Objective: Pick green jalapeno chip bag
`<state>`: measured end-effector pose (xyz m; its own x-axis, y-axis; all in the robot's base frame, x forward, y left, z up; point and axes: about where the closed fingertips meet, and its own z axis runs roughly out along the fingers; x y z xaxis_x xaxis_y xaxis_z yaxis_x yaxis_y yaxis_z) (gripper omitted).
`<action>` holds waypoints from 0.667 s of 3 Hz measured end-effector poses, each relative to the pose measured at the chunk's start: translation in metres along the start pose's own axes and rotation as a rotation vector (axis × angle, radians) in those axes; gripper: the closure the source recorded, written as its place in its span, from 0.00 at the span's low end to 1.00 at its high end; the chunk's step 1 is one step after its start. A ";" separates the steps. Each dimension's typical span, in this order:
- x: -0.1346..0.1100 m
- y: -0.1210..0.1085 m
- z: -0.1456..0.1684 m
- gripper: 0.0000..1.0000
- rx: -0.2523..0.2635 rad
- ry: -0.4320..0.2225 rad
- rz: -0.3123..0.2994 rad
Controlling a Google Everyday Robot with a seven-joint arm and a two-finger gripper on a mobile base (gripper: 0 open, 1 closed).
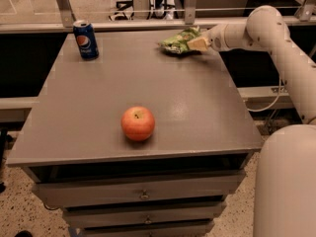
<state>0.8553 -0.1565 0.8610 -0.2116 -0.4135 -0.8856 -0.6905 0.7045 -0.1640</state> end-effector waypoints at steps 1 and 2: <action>-0.031 0.006 -0.028 1.00 0.028 -0.058 -0.062; -0.058 0.016 -0.070 1.00 0.014 -0.139 -0.070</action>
Offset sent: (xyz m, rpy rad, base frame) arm -0.0944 -0.0217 0.1344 0.1323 -0.2108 0.0721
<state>0.8083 -0.1616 0.9403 -0.0645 -0.3785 -0.9233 -0.6899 0.6855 -0.2328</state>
